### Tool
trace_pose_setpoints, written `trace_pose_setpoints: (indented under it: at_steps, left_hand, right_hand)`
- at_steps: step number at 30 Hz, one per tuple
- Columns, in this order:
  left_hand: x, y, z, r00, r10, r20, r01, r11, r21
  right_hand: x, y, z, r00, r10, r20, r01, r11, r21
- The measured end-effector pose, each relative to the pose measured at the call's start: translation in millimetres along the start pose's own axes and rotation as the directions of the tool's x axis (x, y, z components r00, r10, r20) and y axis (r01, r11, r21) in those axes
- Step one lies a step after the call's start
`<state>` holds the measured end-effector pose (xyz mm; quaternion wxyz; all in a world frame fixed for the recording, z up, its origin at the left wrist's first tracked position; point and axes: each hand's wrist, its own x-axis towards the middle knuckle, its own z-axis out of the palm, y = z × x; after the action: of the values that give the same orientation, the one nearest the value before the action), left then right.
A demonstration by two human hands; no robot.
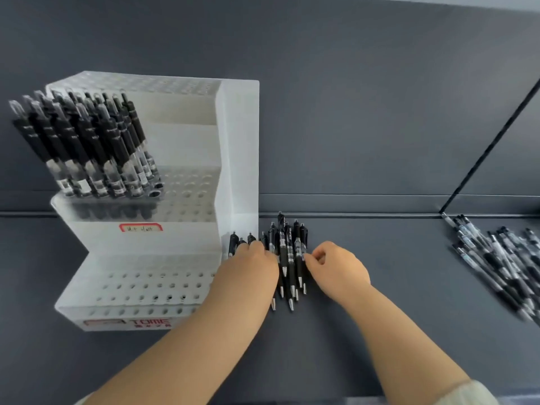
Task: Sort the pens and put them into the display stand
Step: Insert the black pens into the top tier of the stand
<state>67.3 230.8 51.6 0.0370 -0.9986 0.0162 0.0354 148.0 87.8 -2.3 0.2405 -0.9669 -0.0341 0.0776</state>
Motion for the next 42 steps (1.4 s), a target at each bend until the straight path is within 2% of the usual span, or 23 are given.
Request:
trace_pose_setpoints:
  at_steps: [2, 7, 11, 16, 20, 27, 29, 32, 34, 38, 42]
  left_hand:
    - [5.9, 5.1, 1.2, 0.997, -0.07, 0.024, 0.068, 0.995, 0.066]
    - [13.3, 18.6, 1.6, 0.975, -0.174, 0.142, 0.153, 0.977, 0.145]
    - [21.2, 28.8, 6.7, 0.934, -0.281, 0.219, 0.263, 0.959, 0.106]
    - [18.3, 35.0, 17.4, 0.932, -0.335, 0.138, 0.34, 0.94, -0.013]
    - [23.5, 33.1, 17.6, 0.893, -0.411, 0.184, 0.435, 0.894, -0.113]
    - [25.4, 25.0, 10.5, 0.875, -0.444, 0.194, 0.466, 0.88, -0.091]
    - [21.2, 21.9, 16.4, 0.873, -0.475, 0.112, 0.487, 0.862, -0.14]
    - [15.8, 21.3, 21.6, 0.866, -0.49, -0.099, 0.44, 0.841, -0.316]
    - [12.4, 23.9, 17.2, 0.864, -0.474, -0.171, 0.353, 0.812, -0.465]
    - [4.8, 22.9, 4.4, 0.844, -0.487, -0.226, 0.22, 0.697, -0.682]
    - [-6.8, 15.3, -11.4, 0.821, -0.481, -0.308, 0.083, 0.634, -0.769]
  right_hand:
    - [-0.1, -0.6, 2.8, 0.999, -0.052, 0.003, 0.052, 0.995, -0.086]
    - [4.9, 1.3, 0.1, 0.991, -0.093, 0.096, 0.103, 0.988, -0.113]
    - [7.8, 3.3, -6.4, 0.978, -0.121, 0.171, 0.142, 0.983, -0.12]
    - [6.0, 4.0, -14.2, 0.961, -0.149, 0.232, 0.182, 0.975, -0.127]
    - [9.0, 2.8, -15.5, 0.949, -0.146, 0.278, 0.192, 0.971, -0.145]
    - [10.2, 2.8, -18.9, 0.952, -0.141, 0.271, 0.174, 0.979, -0.102]
    - [10.0, 5.8, -21.2, 0.953, -0.137, 0.271, 0.162, 0.984, -0.074]
    - [8.7, 9.1, -25.0, 0.951, -0.13, 0.281, 0.133, 0.991, 0.008]
    - [6.9, 10.2, -28.3, 0.949, -0.14, 0.283, 0.115, 0.988, 0.104]
    - [-0.2, 4.5, -42.5, 0.957, -0.189, 0.221, 0.128, 0.957, 0.26]
    - [-7.8, -13.0, -54.7, 0.965, -0.221, 0.143, 0.139, 0.889, 0.437]
